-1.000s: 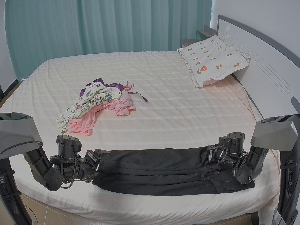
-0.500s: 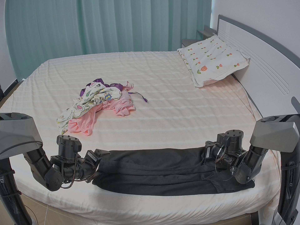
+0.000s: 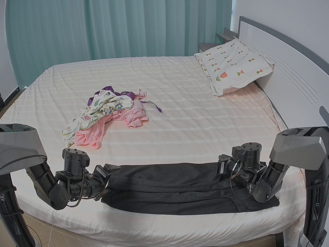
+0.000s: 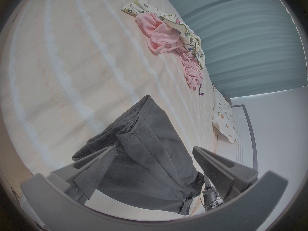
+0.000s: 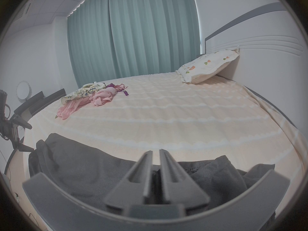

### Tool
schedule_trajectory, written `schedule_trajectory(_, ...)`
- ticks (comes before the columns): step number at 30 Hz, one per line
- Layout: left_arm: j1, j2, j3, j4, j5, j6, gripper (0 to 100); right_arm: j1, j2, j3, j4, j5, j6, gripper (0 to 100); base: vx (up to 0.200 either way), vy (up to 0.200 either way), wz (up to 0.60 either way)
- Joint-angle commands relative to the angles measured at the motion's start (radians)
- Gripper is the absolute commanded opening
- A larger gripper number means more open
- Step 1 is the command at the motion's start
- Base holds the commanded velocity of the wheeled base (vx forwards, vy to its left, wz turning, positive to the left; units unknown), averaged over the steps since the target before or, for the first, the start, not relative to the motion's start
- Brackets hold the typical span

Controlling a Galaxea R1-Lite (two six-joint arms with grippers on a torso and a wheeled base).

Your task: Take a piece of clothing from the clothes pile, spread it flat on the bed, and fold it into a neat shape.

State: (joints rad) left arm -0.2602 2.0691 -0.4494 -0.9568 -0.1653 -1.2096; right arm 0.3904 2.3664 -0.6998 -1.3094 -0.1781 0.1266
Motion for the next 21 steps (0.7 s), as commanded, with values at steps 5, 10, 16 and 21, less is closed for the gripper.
schedule_trajectory(5, -0.001, 0.002, 0.0, 0.0, 0.0, 0.001, 100, 0.002, -0.007, -0.001, -0.007, -0.001, 0.031, 100, 0.0, 0.0, 0.0)
schedule_trajectory(10, -0.001, 0.002, 0.0, 0.0, 0.0, 0.001, 100, -0.028, -0.068, -0.014, 0.004, -0.001, 0.091, 100, 0.0, 0.0, 0.0)
schedule_trajectory(16, -0.001, 0.002, 0.0, 0.0, 0.0, 0.001, 100, -0.128, -0.091, 0.002, 0.007, 0.014, 0.13, 100, 0.0, 0.0, 0.0)
schedule_trajectory(21, -0.002, 0.002, 0.0, 0.0, 0.001, 0.001, 100, -0.196, -0.084, 0.045, 0.03, 0.091, 0.196, 100, 0.0, 0.0, 0.0)
